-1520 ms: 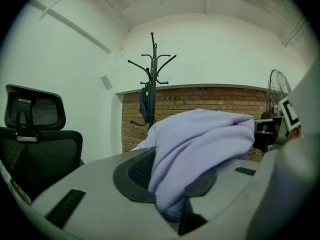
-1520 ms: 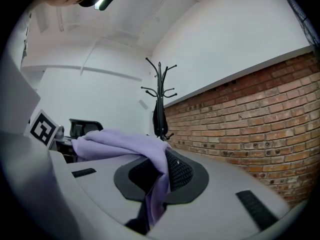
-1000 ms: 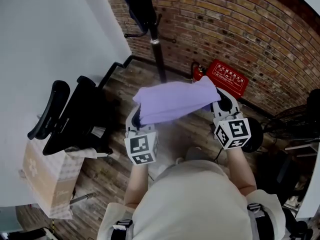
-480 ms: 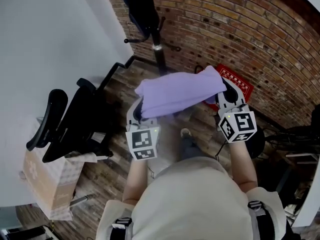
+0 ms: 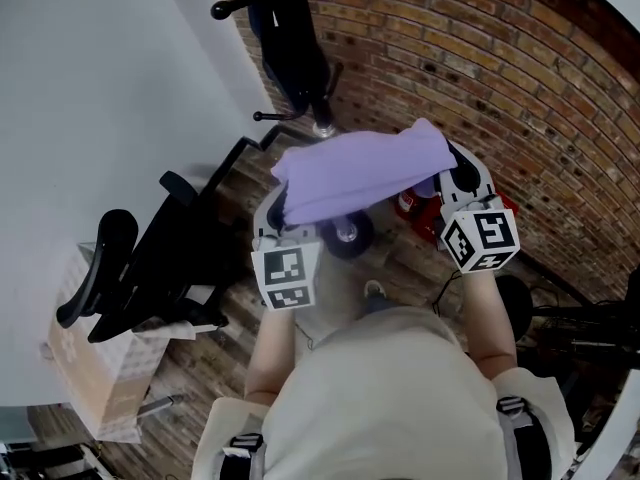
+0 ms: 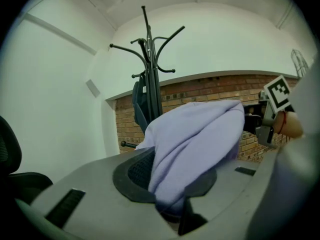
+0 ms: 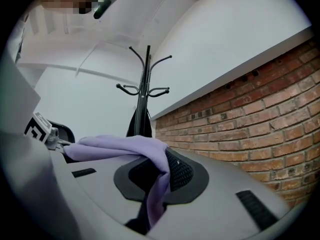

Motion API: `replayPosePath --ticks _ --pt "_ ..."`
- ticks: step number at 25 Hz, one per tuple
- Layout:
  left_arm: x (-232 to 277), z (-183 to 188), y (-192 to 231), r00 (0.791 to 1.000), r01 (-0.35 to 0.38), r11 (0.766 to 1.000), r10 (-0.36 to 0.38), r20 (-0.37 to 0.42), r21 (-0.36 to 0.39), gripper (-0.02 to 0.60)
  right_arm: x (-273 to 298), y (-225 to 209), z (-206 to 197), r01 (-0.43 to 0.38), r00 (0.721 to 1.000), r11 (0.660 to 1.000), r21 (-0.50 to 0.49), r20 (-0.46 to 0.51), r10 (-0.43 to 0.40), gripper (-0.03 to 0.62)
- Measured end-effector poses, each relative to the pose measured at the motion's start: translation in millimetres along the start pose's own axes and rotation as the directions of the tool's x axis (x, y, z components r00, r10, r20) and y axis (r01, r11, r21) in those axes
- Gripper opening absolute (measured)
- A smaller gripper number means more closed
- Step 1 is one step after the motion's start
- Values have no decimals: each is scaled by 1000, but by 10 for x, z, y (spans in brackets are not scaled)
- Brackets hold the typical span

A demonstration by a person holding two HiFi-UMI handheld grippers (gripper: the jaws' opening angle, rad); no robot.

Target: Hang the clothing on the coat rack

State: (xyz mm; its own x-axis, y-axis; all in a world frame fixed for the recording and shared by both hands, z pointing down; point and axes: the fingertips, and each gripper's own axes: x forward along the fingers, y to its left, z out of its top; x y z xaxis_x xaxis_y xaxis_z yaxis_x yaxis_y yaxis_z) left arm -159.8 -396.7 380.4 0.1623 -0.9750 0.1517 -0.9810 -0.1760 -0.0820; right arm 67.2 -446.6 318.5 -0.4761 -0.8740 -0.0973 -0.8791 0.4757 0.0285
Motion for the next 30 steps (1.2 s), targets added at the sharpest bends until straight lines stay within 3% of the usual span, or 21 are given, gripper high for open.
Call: replayPosePath --ticks 15,30 --pt "878 -57 357 994 -70 996 64 -86 -61 81 1133 -312 -295 -68 997 998 17 -45 69 17" --pt "1271 -588 375 979 -110 990 91 -185 -91 81 1467 -482 -1042 -76 979 996 39 -185 82 17"
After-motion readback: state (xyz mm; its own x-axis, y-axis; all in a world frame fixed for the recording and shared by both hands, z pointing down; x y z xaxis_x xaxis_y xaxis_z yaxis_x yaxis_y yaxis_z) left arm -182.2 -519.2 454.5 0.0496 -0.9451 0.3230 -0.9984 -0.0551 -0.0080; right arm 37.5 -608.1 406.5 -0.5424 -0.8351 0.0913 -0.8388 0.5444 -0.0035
